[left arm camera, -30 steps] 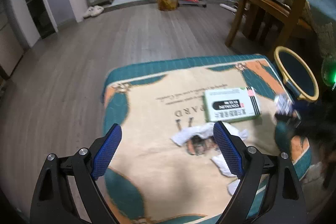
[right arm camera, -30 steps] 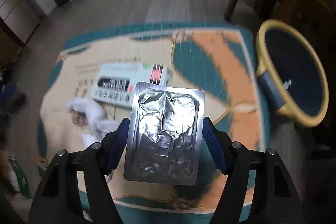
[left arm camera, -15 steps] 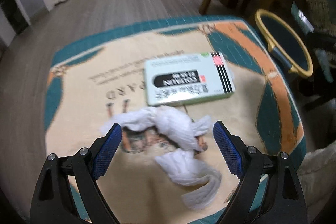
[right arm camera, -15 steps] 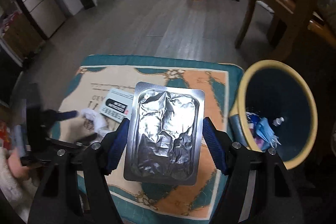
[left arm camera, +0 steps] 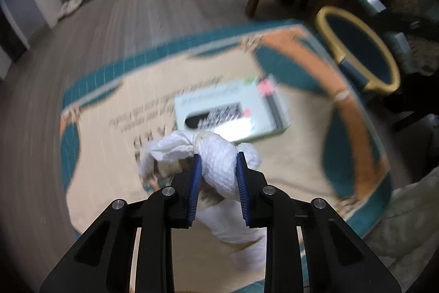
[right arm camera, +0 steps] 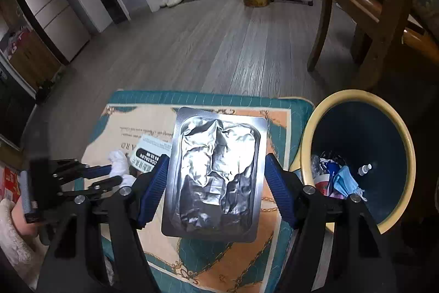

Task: Collect trash
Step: 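Carry both items over the teal bin and open both grippers to drop them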

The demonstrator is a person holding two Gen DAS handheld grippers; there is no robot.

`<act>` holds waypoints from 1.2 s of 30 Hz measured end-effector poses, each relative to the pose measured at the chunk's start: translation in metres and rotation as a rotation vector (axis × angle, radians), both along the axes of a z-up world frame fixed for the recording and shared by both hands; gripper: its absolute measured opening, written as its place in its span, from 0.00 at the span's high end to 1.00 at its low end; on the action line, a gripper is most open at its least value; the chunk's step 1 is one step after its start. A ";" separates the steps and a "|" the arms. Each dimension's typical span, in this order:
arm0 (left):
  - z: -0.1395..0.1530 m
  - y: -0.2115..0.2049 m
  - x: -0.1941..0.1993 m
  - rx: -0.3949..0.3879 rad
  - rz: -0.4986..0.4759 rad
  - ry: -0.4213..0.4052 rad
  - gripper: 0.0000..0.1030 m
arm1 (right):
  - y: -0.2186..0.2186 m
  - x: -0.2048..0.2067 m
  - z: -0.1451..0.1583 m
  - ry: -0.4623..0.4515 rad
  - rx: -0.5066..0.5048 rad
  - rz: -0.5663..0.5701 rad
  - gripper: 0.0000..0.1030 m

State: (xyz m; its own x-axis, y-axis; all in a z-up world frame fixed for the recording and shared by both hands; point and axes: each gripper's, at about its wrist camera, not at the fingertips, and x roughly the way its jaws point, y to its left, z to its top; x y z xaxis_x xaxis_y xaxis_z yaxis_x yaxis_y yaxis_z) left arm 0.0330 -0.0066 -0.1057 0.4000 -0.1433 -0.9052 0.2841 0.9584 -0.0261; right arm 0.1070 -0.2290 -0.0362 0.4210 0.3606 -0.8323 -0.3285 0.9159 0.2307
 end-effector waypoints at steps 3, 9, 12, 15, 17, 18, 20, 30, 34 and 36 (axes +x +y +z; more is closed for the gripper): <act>0.036 -0.023 0.001 0.009 -0.041 -0.100 0.74 | -0.012 0.002 0.010 -0.029 0.010 -0.024 0.33; 0.071 -0.080 0.021 -0.098 -0.110 -0.186 0.74 | -0.064 0.006 0.017 -0.057 0.005 -0.140 0.33; 0.068 -0.115 0.028 -0.101 -0.161 -0.187 0.74 | -0.102 0.008 0.011 -0.034 0.001 -0.219 0.33; 0.060 -0.151 0.038 -0.112 -0.209 -0.184 0.74 | -0.140 0.009 0.001 -0.010 -0.016 -0.293 0.33; 0.054 -0.173 0.045 -0.122 -0.233 -0.181 0.74 | -0.168 0.011 -0.008 0.013 -0.017 -0.356 0.33; 0.054 -0.181 0.047 -0.127 -0.241 -0.180 0.74 | -0.177 0.011 -0.011 0.023 -0.012 -0.377 0.33; 0.048 -0.198 0.051 -0.135 -0.261 -0.176 0.74 | -0.199 0.013 -0.021 0.053 0.019 -0.424 0.33; 0.010 -0.259 0.071 -0.115 -0.344 -0.156 0.74 | -0.240 0.031 -0.051 0.105 0.033 -0.495 0.33; -0.001 -0.275 0.079 -0.106 -0.359 -0.158 0.73 | -0.246 0.034 -0.058 0.122 0.058 -0.515 0.33; -0.005 -0.283 0.083 -0.093 -0.368 -0.172 0.73 | -0.247 0.034 -0.059 0.127 0.087 -0.526 0.33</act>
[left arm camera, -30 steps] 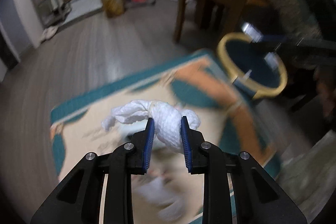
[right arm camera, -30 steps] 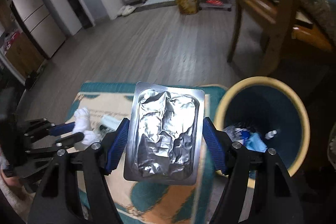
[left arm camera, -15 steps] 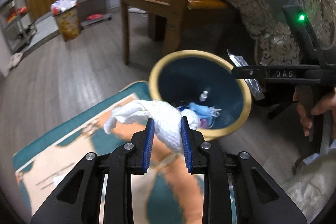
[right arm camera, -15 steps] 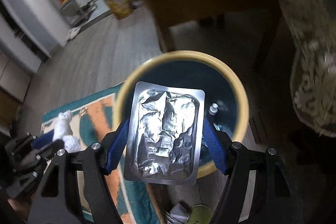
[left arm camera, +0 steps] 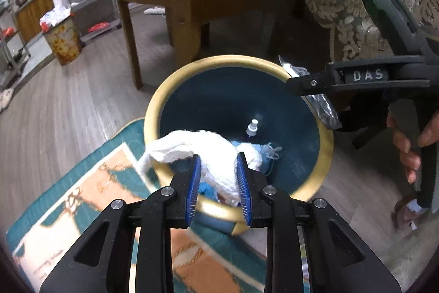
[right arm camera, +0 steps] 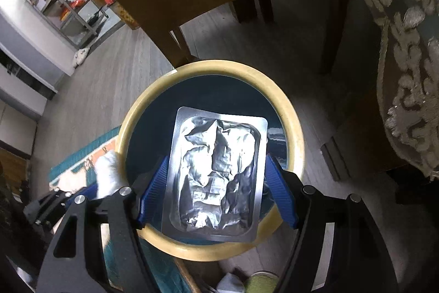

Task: Collect trash
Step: 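Carry both items over the teal bin and open both grippers to drop them, then grasp the white COLTALIN box with right gripper while left gripper grasps white tissue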

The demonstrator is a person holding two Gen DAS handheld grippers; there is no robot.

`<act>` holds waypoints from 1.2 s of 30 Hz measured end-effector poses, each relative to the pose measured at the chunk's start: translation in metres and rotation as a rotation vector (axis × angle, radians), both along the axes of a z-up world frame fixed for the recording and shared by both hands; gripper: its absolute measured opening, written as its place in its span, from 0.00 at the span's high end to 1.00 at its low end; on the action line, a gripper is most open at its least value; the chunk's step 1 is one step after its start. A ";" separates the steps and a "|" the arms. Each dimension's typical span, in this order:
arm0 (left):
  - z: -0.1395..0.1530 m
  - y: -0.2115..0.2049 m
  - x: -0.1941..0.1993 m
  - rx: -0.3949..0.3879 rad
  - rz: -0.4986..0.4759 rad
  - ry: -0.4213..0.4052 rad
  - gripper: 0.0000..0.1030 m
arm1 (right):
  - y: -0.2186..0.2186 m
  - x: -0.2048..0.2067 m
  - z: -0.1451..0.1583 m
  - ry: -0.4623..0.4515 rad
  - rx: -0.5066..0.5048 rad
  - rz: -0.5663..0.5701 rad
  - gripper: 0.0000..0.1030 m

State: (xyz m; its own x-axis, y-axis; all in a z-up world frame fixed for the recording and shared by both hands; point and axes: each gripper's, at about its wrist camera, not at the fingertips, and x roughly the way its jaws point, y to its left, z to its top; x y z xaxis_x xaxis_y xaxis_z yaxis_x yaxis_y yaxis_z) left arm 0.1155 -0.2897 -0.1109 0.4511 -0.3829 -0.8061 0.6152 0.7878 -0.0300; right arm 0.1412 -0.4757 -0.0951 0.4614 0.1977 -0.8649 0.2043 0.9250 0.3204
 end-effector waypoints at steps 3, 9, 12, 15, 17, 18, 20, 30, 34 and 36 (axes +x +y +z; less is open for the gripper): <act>-0.008 -0.008 0.003 0.030 0.007 -0.024 0.63 | -0.001 0.000 0.000 -0.010 0.013 -0.010 0.33; -0.007 -0.004 0.007 0.040 0.032 -0.044 0.39 | -0.001 -0.001 0.000 -0.015 0.005 -0.003 0.33; 0.000 0.006 0.008 0.020 0.056 -0.045 0.37 | 0.003 0.001 0.002 -0.020 -0.001 -0.007 0.33; 0.004 0.015 0.004 0.029 0.062 -0.055 0.36 | 0.008 0.004 0.006 -0.030 -0.008 -0.010 0.32; 0.008 0.020 0.000 0.035 0.066 -0.067 0.36 | 0.012 0.003 0.007 -0.037 -0.010 -0.012 0.32; 0.011 0.025 -0.002 0.036 0.072 -0.074 0.35 | 0.014 0.004 0.009 -0.040 -0.010 -0.009 0.32; 0.018 0.035 -0.006 0.035 0.084 -0.088 0.35 | 0.020 0.005 0.012 -0.044 -0.028 -0.006 0.24; 0.045 0.089 -0.028 0.055 0.160 -0.127 0.34 | 0.040 -0.002 0.033 -0.080 -0.103 0.038 0.17; 0.055 0.110 -0.039 0.067 0.188 -0.157 0.21 | 0.050 -0.010 0.048 -0.104 -0.133 0.066 0.14; 0.060 0.121 -0.044 0.069 0.208 -0.165 0.21 | 0.055 -0.015 0.054 -0.119 -0.147 0.081 0.09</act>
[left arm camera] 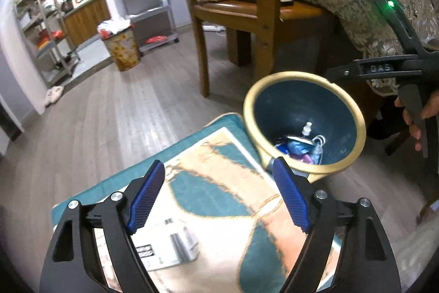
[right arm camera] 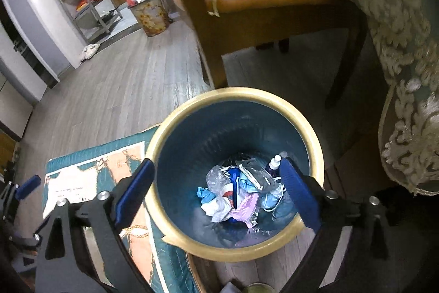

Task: Collect trash
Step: 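Grasp the white COLTALIN box with right gripper while left gripper grasps white tissue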

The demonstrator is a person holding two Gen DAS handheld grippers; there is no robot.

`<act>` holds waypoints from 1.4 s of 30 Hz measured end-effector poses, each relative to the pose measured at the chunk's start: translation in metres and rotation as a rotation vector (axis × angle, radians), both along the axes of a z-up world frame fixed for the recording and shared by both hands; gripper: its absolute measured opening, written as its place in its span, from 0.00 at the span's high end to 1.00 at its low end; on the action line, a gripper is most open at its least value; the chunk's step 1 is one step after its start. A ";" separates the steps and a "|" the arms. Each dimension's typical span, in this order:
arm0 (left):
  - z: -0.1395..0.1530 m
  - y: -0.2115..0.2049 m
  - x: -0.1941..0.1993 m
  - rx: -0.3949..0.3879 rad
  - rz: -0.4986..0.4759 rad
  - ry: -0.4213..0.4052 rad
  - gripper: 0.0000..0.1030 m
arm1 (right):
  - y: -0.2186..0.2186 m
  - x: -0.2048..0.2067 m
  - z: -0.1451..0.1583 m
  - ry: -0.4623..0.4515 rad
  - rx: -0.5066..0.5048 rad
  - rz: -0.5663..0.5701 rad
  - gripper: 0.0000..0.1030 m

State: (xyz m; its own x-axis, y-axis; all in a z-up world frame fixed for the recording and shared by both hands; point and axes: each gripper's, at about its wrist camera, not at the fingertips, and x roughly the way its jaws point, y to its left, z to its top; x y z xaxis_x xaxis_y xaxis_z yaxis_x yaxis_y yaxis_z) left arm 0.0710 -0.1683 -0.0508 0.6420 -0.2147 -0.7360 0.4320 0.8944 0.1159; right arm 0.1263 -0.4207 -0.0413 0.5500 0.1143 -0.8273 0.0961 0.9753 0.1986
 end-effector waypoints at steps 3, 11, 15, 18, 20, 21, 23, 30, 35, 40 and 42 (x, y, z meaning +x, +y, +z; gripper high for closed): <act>0.004 0.019 -0.009 0.002 0.036 0.004 0.17 | 0.012 -0.006 0.006 -0.008 -0.036 0.037 0.06; 0.001 0.086 -0.034 -0.010 0.164 0.048 0.17 | 0.066 -0.024 0.013 -0.011 -0.042 0.128 0.06; -0.010 0.123 -0.048 -0.018 0.247 0.093 0.17 | 0.098 -0.027 0.015 -0.009 -0.026 0.160 0.06; -0.023 0.148 -0.065 -0.029 0.306 0.131 0.17 | 0.121 -0.027 0.016 -0.010 -0.020 0.176 0.06; -0.034 0.162 -0.076 -0.055 0.341 0.163 0.17 | 0.136 -0.027 0.015 -0.011 -0.014 0.193 0.06; -0.041 0.168 -0.082 -0.063 0.356 0.182 0.17 | 0.143 -0.027 0.015 -0.011 -0.016 0.200 0.06; -0.056 0.173 -0.093 -0.047 0.364 0.205 0.17 | 0.159 -0.029 0.014 -0.011 -0.021 0.202 0.06; -0.099 0.167 -0.107 -0.043 0.311 0.329 0.17 | 0.192 -0.037 0.011 -0.019 0.005 0.212 0.06; -0.116 0.156 -0.106 -0.027 0.255 0.402 0.26 | 0.198 -0.039 0.007 -0.032 -0.082 0.235 0.06; -0.129 0.154 -0.100 -0.002 0.236 0.454 0.57 | 0.202 -0.038 0.000 -0.031 -0.105 0.264 0.06; -0.125 0.152 -0.097 0.008 0.202 0.451 0.75 | 0.204 -0.036 -0.002 -0.028 -0.107 0.283 0.06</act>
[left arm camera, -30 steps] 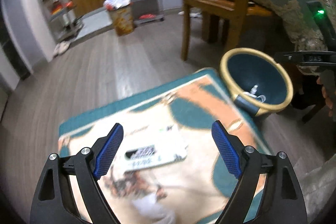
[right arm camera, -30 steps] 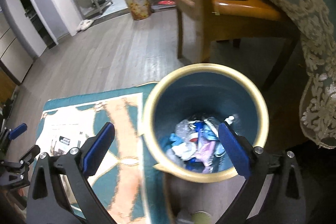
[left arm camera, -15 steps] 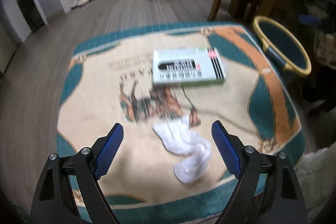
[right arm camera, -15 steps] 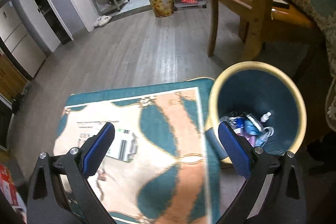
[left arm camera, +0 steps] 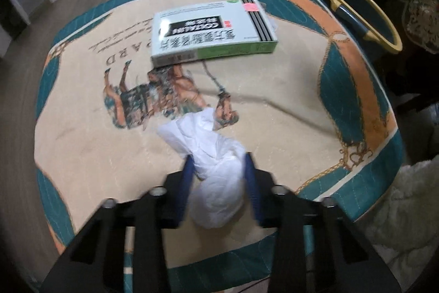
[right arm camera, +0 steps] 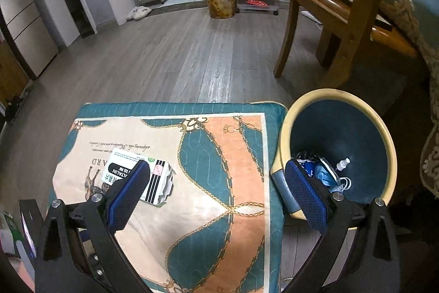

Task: Collect trash
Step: 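Grasp the white COLTALIN box with right gripper while left gripper grasps white tissue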

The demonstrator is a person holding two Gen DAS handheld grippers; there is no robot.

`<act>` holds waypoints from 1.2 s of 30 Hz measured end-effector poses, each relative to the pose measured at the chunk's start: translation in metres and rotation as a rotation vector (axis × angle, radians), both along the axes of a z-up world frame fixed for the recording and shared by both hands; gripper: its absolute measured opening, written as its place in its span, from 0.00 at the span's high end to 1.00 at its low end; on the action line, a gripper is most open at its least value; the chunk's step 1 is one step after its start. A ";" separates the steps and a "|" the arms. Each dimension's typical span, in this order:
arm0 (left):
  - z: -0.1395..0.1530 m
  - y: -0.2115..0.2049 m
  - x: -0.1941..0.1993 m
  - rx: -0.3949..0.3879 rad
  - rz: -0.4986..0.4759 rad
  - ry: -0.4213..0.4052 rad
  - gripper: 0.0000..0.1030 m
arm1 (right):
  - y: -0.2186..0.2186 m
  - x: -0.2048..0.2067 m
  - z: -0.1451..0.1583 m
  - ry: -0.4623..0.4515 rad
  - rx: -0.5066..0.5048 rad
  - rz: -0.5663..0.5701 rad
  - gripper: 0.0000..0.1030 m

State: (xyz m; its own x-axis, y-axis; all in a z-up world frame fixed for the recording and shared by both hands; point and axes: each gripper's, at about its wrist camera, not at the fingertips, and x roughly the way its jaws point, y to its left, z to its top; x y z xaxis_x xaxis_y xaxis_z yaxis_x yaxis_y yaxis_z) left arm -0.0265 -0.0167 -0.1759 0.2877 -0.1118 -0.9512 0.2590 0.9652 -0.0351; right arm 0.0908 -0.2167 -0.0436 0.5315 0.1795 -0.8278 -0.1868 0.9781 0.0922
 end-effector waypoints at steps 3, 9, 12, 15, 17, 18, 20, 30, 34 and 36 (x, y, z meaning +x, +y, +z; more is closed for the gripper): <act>0.017 0.002 0.004 0.012 -0.026 -0.038 0.81 | 0.006 0.003 -0.005 0.007 -0.014 0.045 0.06; 0.113 0.037 0.030 -0.019 0.008 -0.203 0.81 | 0.026 0.010 -0.016 0.016 -0.025 0.200 0.06; 0.151 0.061 0.046 -0.013 0.050 -0.282 0.81 | 0.050 0.010 -0.029 0.015 -0.082 0.372 0.06; 0.154 0.075 0.054 -0.004 0.093 -0.323 0.81 | 0.072 0.009 -0.044 0.024 -0.123 0.505 0.06; 0.148 0.085 0.061 -0.062 0.132 -0.298 0.81 | 0.085 0.010 -0.057 0.040 -0.138 0.583 0.06; 0.146 0.090 0.067 -0.094 0.154 -0.292 0.81 | 0.090 0.011 -0.062 0.047 -0.142 0.611 0.06; 0.145 0.091 0.073 -0.100 0.152 -0.299 0.81 | 0.102 0.014 -0.076 0.065 -0.153 0.679 0.06; 0.117 0.108 0.095 -0.117 0.166 -0.213 0.81 | 0.157 0.018 -0.125 0.078 -0.262 0.908 0.06; 0.112 0.113 0.100 -0.138 0.184 -0.191 0.81 | 0.170 0.022 -0.136 0.101 -0.254 0.919 0.06; 0.111 0.111 0.101 -0.145 0.190 -0.186 0.81 | 0.170 0.026 -0.138 0.118 -0.243 0.921 0.11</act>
